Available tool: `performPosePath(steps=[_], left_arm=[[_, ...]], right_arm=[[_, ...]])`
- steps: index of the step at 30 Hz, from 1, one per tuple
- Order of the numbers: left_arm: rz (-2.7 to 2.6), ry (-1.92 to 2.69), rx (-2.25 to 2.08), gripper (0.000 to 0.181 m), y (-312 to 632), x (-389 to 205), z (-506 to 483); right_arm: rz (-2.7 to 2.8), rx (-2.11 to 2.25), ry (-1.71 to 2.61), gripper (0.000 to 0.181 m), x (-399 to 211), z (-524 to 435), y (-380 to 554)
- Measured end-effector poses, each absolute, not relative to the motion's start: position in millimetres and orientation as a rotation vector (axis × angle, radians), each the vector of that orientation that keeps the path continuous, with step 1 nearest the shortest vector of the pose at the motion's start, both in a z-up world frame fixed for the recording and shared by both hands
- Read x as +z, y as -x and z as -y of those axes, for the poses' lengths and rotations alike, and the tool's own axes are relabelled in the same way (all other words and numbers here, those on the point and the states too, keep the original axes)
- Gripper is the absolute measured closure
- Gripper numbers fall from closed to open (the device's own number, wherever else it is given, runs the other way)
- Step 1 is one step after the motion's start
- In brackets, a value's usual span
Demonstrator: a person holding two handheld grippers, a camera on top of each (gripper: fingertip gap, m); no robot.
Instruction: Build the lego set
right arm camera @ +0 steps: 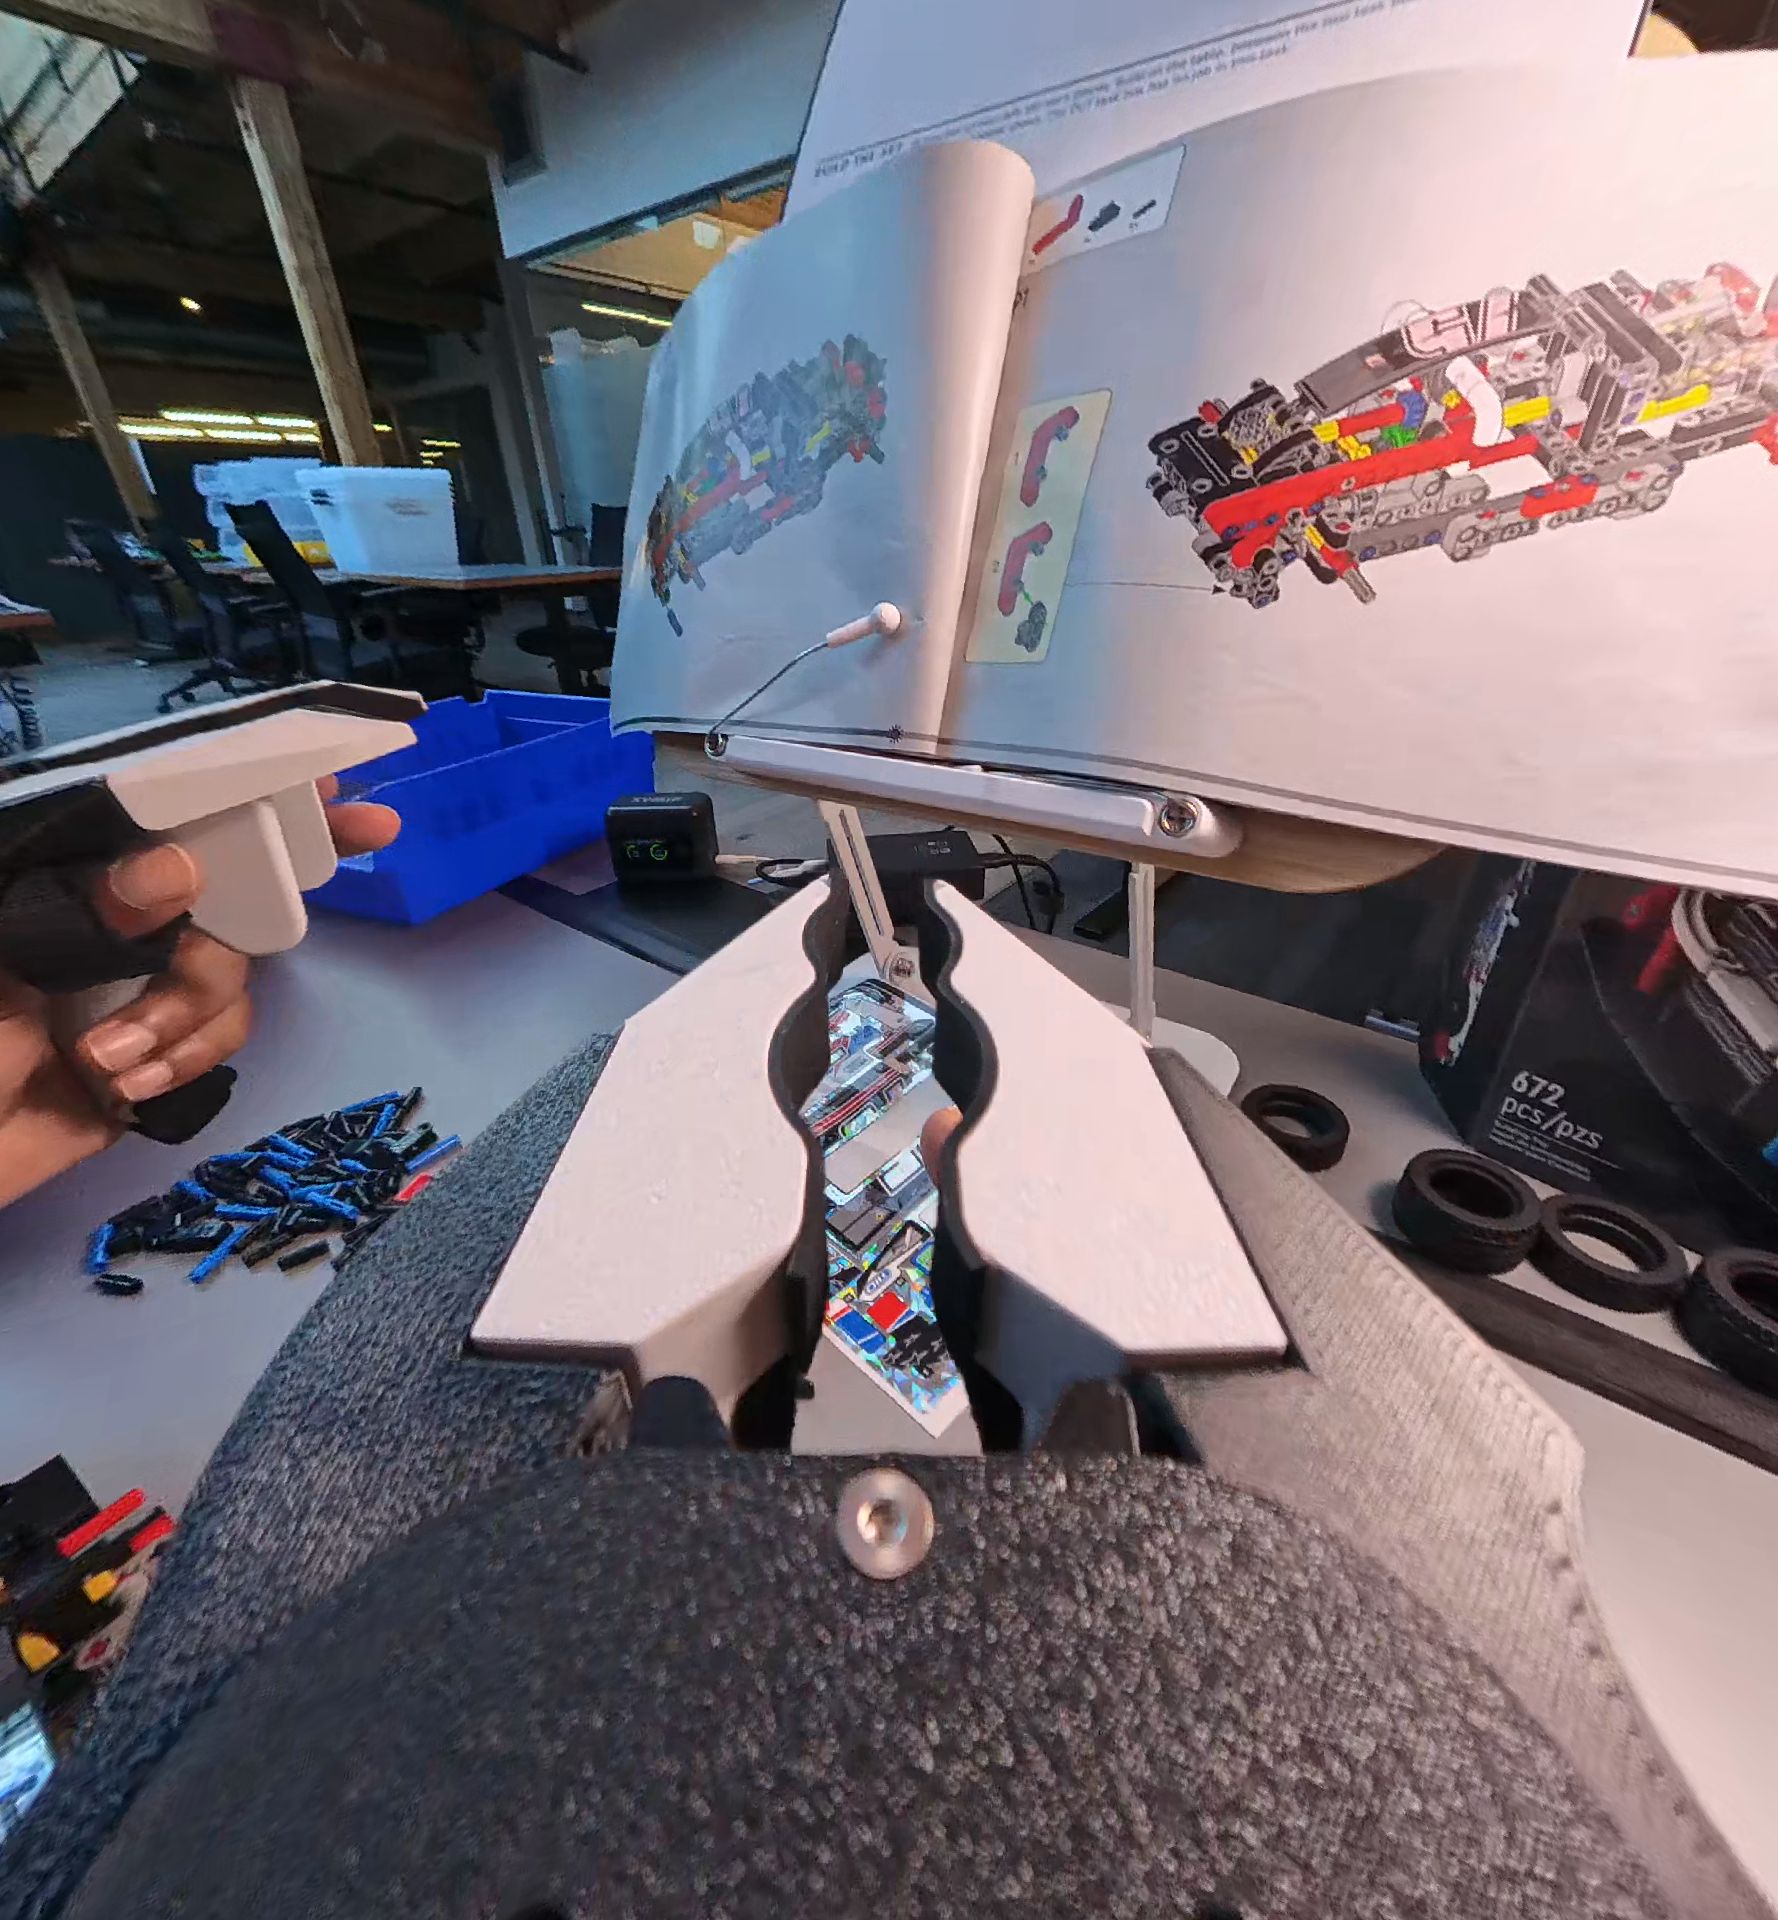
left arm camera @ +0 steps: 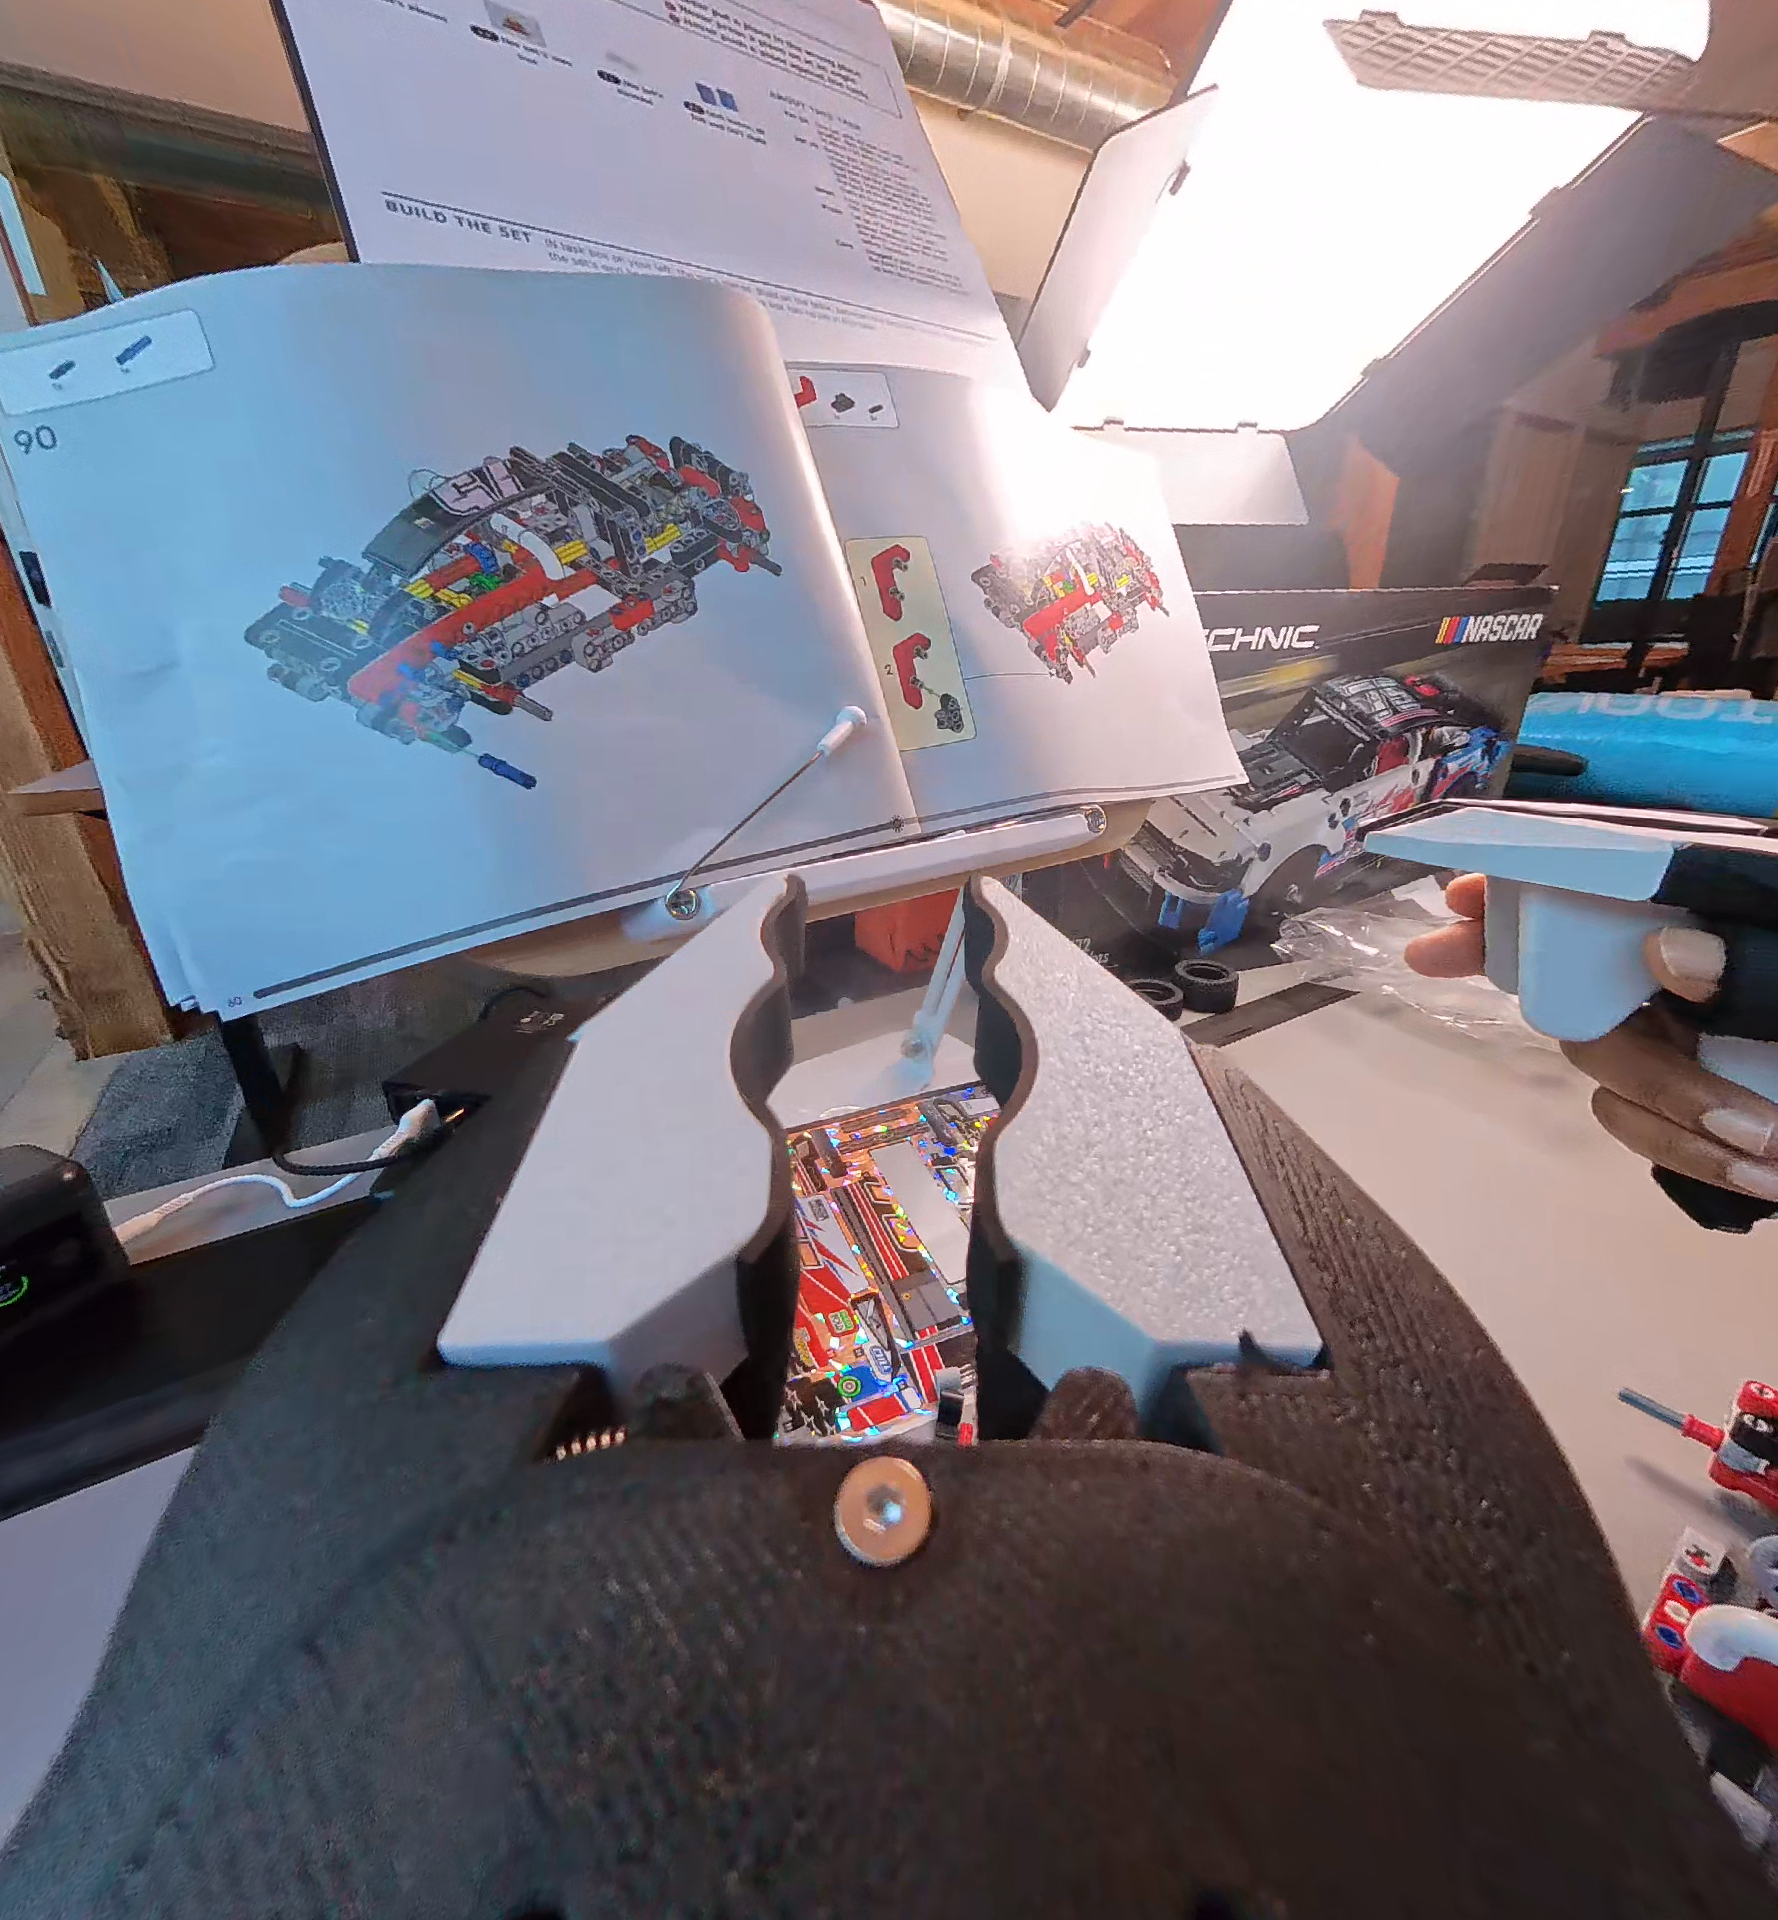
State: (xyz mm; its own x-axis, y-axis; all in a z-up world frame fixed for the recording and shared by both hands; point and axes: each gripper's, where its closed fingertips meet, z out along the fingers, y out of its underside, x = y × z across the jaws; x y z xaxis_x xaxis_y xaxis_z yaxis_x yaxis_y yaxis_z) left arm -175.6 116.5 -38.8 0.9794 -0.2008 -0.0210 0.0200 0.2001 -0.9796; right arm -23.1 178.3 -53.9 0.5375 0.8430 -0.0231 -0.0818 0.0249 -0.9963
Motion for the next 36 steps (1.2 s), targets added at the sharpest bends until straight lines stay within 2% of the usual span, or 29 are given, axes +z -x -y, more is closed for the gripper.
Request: performPosePath(steps=[7, 18, 20, 24, 36], left_arm=[[-0.224, 1.479, -0.035, 0.150, 180, -53, -139], [-0.356, 1.618, 0.242, 0.149, 192, -42, -242], [-0.384, 1.634, 0.326, 0.154, 195, -46, -253], [-0.410, 1.620, 0.340, 0.179, 197, -49, -254], [-0.114, 1.534, 0.146, 0.181, 218, -39, -246]], right_arm=[[0.718, 0.797, 1.407, 0.165, -66, -191, 26], [0.598, 0.661, 1.406, 0.156, -19, -254, 14], [0.595, 0.678, 1.406, 0.156, -15, -258, 16], [0.640, 0.655, 1.397, 0.156, -15, -260, 20], [0.700, 0.403, 1.470, 0.149, -7, -321, 4]])
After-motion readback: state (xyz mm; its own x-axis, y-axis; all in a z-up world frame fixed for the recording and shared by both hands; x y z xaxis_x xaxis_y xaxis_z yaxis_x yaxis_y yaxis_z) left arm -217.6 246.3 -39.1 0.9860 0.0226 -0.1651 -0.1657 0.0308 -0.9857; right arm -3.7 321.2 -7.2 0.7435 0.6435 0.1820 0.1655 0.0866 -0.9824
